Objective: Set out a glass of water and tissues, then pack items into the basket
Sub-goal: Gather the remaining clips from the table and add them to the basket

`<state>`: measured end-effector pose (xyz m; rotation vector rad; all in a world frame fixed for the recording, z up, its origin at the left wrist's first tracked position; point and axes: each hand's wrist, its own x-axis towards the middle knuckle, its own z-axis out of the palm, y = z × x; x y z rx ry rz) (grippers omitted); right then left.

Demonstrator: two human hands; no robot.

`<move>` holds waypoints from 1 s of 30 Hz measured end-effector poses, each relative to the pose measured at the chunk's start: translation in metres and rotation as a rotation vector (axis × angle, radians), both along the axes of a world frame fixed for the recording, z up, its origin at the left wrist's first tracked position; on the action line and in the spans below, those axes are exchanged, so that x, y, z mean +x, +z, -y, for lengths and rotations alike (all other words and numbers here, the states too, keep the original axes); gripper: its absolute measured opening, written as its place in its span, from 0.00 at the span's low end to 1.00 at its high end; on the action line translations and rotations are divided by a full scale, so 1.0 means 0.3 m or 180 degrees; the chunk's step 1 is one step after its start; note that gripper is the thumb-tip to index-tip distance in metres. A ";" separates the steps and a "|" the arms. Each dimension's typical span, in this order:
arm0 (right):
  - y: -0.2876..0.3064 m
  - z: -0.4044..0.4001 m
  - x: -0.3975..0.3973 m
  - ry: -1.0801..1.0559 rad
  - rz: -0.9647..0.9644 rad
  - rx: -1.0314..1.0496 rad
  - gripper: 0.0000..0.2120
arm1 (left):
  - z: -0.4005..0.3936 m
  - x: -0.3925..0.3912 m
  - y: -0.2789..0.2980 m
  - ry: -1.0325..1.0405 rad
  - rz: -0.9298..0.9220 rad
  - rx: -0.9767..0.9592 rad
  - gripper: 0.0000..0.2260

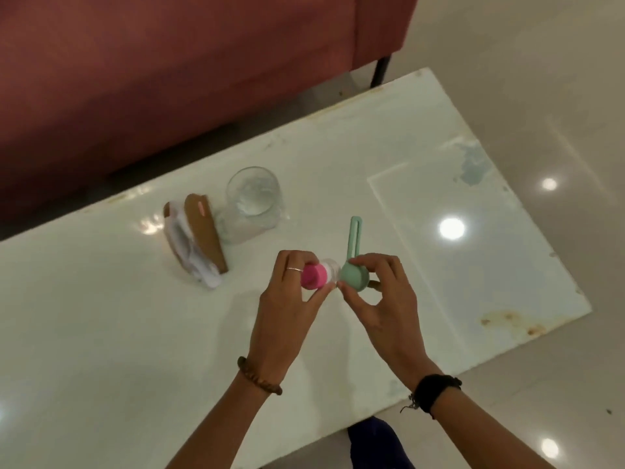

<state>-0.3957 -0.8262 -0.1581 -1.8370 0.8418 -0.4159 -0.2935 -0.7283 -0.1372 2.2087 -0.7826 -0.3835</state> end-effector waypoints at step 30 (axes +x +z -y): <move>0.230 -2.244 1.195 0.3789 -0.0081 -0.0154 0.13 | -2.353 0.732 0.123 0.3327 0.0435 0.0466 0.14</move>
